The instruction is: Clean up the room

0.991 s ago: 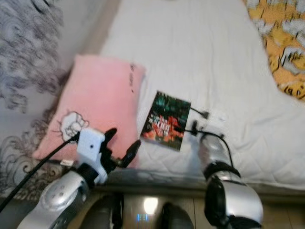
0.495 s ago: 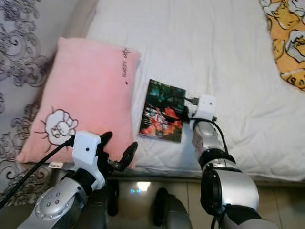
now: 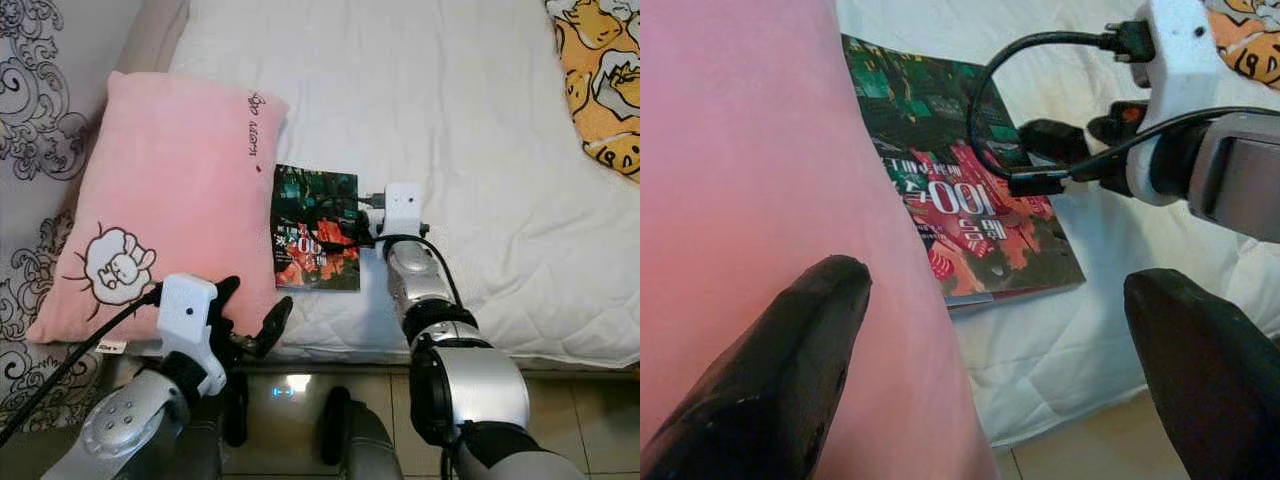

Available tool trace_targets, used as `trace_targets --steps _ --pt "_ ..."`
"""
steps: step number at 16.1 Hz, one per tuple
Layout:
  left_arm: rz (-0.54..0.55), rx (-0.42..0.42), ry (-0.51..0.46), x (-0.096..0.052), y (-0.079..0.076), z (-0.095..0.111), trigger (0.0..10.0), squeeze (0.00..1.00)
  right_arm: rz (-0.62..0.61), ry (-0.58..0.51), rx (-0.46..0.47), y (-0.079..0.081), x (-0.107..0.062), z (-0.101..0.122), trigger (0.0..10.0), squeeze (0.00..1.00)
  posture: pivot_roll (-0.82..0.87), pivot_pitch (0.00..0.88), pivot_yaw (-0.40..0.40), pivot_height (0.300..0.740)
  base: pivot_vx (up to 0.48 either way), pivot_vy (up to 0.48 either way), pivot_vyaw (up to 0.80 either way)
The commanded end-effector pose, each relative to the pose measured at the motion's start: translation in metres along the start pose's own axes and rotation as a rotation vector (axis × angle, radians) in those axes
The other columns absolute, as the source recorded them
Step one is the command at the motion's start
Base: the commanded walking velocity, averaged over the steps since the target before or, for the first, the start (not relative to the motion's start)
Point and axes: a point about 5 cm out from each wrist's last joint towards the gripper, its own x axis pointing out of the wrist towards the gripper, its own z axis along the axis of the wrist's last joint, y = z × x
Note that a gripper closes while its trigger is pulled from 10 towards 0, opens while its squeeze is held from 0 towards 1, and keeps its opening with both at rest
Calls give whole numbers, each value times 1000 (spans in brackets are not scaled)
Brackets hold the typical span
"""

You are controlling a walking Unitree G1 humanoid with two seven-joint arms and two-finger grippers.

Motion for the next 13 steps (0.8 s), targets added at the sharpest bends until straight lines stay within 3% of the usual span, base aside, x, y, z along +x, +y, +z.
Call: trace_targets --steps 1,3,5,7,9,10,11,12,13 --pt "-19 -9 -3 5 -2 -4 10000 0 -80 27 -35 -24 -7 -20 10000 0 272 206 -91 736 0 0 0" --pt "-28 34 -8 13 7 -9 10000 0 -142 -20 -21 -44 -18 -34 10000 0 245 99 -109 736 0 0 0" --pt "-11 98 30 20 36 -26 10000 0 -209 -94 4 -59 -40 -58 10000 0 205 0 -107 736 0 0 0" --pt "120 96 13 32 72 -24 10000 0 -343 -268 59 -71 -84 -69 10000 0 181 0 -95 736 0 0 0" --pt "148 120 -37 48 82 -12 10000 0 -369 -237 119 -63 -102 -80 10000 0 155 0 -82 736 0 0 0" --pt "124 171 -108 58 82 0 10000 0 -252 -243 130 -45 -107 -85 10000 0 131 0 -69 736 0 -480 0" --pt "112 177 -127 61 81 1 10000 0 -238 -216 139 -43 -106 -91 10000 0 116 0 -60 736 0 -480 0" --pt "86 155 -137 74 78 -2 10000 0 -226 -88 90 -42 -96 -110 10000 0 79 0 -38 736 0 -480 0" --pt "78 130 -133 80 75 -5 10000 0 -219 -25 64 -42 -95 -118 10000 0 70 0 -33 736 0 -480 0"
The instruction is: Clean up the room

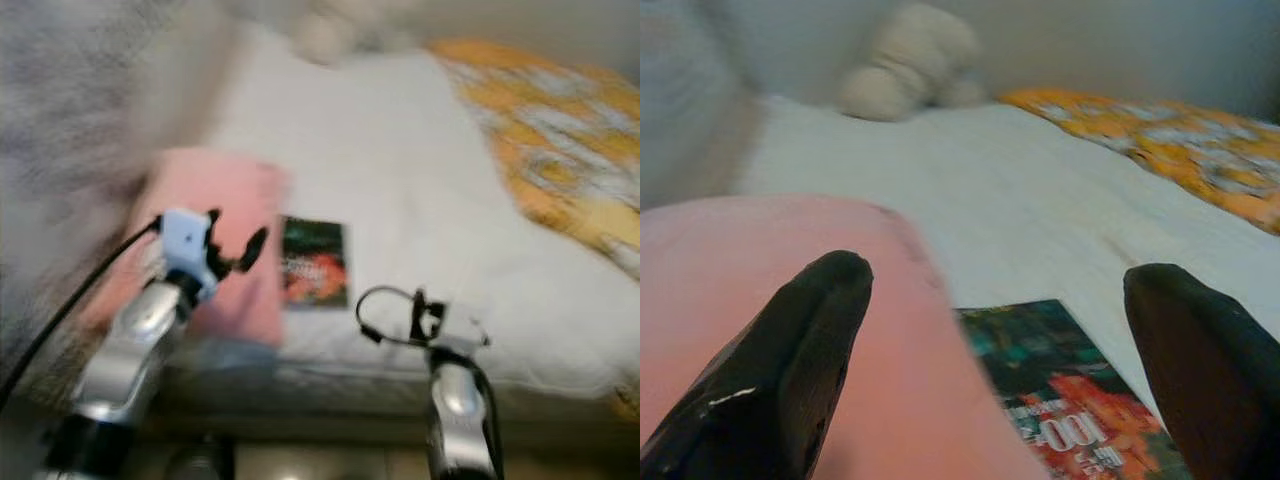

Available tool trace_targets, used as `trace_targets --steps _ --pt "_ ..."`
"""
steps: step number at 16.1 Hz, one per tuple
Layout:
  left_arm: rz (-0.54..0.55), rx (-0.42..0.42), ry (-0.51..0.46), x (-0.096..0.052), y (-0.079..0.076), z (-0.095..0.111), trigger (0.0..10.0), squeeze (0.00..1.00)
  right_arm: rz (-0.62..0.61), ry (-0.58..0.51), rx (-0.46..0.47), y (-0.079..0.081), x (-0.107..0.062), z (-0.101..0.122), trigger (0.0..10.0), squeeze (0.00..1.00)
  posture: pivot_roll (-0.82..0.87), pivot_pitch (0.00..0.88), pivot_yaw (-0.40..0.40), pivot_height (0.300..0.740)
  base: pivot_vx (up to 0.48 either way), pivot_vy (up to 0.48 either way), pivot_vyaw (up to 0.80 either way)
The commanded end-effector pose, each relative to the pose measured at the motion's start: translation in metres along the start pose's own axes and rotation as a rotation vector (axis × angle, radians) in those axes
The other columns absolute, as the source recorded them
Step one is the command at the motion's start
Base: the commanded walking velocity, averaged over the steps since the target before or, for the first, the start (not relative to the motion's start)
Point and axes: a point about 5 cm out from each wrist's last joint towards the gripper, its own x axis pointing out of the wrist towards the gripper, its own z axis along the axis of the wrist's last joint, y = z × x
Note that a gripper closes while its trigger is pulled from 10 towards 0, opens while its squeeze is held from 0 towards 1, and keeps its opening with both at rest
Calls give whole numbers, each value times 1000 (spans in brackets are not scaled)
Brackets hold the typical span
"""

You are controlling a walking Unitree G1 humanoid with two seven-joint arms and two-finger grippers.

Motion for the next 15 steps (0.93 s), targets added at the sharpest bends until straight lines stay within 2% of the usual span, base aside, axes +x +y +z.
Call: trace_targets --steps 1,3,5,7,10,11,12,13,15 --pt "10 -45 45 2 -3 -14 10000 0 -10 66 -17 -5 -6 -12 10000 0 62 0 -30 736 0 -480 0" --pt "97 -119 28 5 4 -20 10000 0 -4 11 31 -6 -7 3 10000 0 43 0 -32 736 0 -480 0" --pt "121 -154 -7 7 0 -19 10000 0 35 -77 12 -4 -3 19 10000 0 44 0 -36 736 0 -476 0" --pt "86 -139 -28 12 -6 -18 10000 0 57 -105 -14 3 3 26 10000 0 44 0 -30 736 0 -471 0" --pt "153 -147 -59 13 3 -16 10000 0 76 -128 -19 7 3 34 10000 0 43 0 -34 736 0 -458 0" --pt "237 -132 -106 6 16 -12 10000 0 82 -220 -49 5 -2 46 10000 0 43 0 -39 736 0 -454 0" --pt "264 -94 -152 1 21 -4 10000 0 85 -289 -73 3 -7 55 10000 0 48 0 -48 736 0 -454 0" --pt "249 -80 -174 -1 21 1 10000 0 89 -316 -88 1 -10 59 10000 0 51 0 -49 736 0 -454 0" --pt "207 -75 -165 1 17 0 10000 0 91 -279 -47 -2 -9 54 10000 0 51 0 -44 736 0 -450 0"
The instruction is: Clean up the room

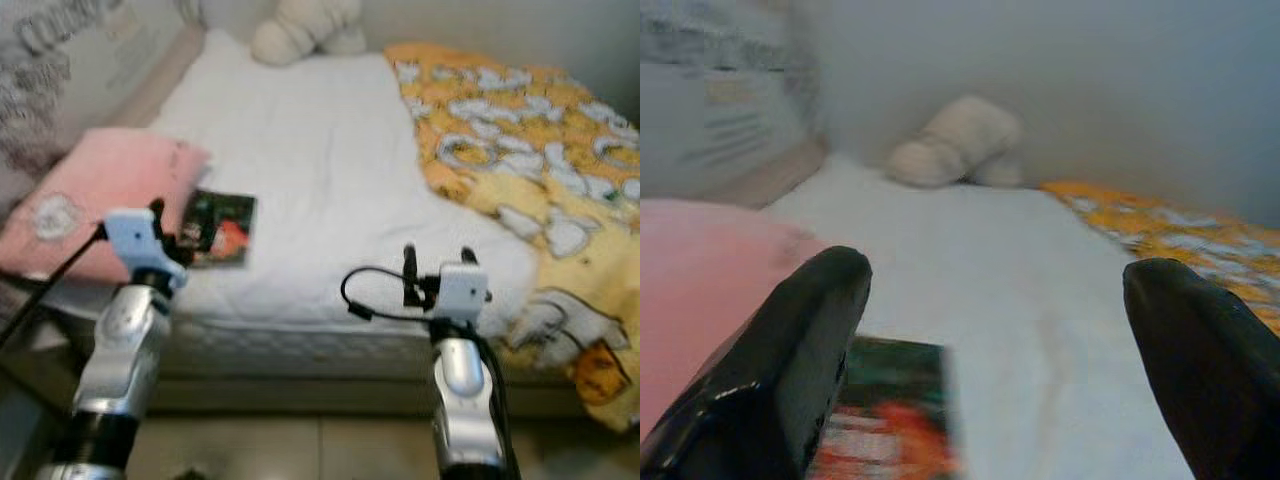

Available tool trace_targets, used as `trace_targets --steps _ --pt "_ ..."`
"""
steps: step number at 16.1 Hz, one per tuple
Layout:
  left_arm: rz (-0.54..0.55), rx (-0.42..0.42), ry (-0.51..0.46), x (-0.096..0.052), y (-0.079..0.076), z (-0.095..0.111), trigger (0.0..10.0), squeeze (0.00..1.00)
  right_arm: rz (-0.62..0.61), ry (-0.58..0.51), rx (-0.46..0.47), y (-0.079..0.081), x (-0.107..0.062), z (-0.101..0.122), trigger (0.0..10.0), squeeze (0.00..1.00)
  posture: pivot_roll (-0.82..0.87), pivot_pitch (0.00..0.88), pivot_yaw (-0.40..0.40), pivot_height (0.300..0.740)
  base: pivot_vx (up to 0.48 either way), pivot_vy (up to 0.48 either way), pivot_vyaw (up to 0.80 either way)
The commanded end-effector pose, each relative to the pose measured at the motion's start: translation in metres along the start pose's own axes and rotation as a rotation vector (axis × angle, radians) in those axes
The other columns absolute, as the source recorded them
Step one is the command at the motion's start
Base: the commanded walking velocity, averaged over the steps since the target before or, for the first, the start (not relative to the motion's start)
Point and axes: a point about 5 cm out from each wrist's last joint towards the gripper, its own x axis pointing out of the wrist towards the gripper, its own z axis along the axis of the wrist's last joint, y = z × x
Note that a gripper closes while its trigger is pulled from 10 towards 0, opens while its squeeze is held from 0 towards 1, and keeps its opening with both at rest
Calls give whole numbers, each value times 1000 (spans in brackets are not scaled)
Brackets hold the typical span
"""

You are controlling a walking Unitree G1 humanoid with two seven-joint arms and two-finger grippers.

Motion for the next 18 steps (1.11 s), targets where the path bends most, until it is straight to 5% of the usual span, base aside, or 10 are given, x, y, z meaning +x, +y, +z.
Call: trace_targets --steps 1,2,5,6,9,14,18 --pt "-75 12 36 4 -18 -6 10000 0 -54 90 71 -11 -2 -13 10000 0 47 0 -37 736 0 -450 0" --pt "-102 49 79 7 -24 -14 10000 0 22 175 175 2 1 -23 10000 0 40 0 -29 736 0 -458 0" --pt "-88 52 129 9 -23 -22 10000 0 25 166 167 4 7 -20 10000 0 31 0 -23 736 0 -456 0" --pt "-100 61 139 8 -24 -24 10000 1000 -17 164 174 -4 6 -22 10000 1000 29 0 -24 736 0 -458 0" --pt "-82 100 157 11 -21 -27 10000 1000 -35 165 130 -11 5 -23 10000 1000 27 0 -20 736 0 -456 0" --pt "-68 66 199 20 -15 -32 10000 1000 -1 112 101 2 25 -13 10000 1000 24 0 -5 736 0 -458 0" --pt "-25 106 194 16 -10 -37 10000 1000 79 77 104 1 20 -10 10000 1000 17 0 -16 736 0 -457 0"
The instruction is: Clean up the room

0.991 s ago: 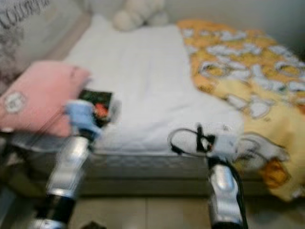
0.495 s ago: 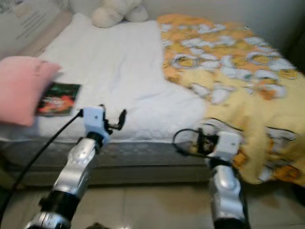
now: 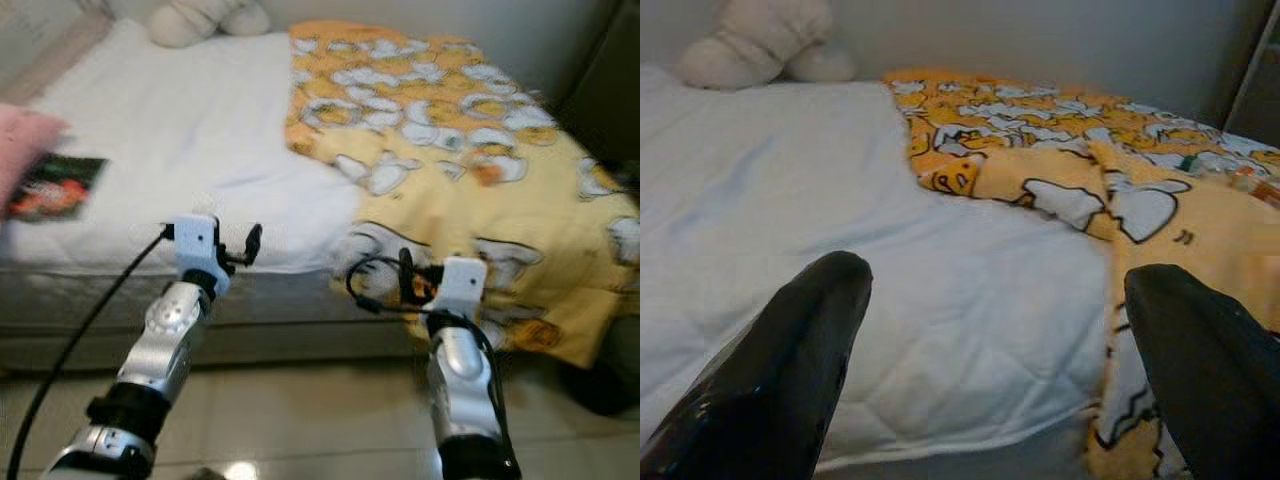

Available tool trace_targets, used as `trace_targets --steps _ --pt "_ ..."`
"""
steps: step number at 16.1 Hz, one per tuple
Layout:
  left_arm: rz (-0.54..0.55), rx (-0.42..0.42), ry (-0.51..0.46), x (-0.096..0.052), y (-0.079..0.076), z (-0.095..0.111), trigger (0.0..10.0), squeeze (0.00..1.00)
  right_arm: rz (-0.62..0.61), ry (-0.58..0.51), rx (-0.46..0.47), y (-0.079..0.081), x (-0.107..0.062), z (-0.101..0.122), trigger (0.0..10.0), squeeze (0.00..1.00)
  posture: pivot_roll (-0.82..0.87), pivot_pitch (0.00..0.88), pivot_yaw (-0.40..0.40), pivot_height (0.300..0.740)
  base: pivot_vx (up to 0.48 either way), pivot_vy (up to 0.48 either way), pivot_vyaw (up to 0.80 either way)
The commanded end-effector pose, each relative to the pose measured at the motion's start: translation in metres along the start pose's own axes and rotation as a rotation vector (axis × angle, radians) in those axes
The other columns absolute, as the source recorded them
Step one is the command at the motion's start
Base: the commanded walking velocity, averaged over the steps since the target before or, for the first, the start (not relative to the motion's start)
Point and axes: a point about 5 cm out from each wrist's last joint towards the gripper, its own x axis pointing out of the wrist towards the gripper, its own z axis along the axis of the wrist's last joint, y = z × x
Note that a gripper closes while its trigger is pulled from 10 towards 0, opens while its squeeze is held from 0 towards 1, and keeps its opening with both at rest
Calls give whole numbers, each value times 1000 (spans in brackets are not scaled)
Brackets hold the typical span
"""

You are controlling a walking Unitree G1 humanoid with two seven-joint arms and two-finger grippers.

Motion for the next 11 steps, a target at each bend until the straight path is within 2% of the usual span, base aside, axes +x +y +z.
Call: trace_targets --steps 1,3,7,11 --pt "23 22 21 -1 6 -4 10000 1000 31 -19 4 2 1 4 10000 1000 14 0 -15 736 0 -458 0" --pt "26 17 15 4 4 0 10000 1000 11 -15 -6 -3 3 3 10000 1000 16 0 -16 736 0 -458 0" --pt "1 8 12 11 0 2 10000 1000 33 -15 -13 6 4 2 10000 1000 2 0 -1 736 0 -455 0" --pt "-22 -7 15 13 -8 2 10000 1000 38 -6 -14 7 0 -3 10000 1000 -6 0 10 736 0 -456 0"
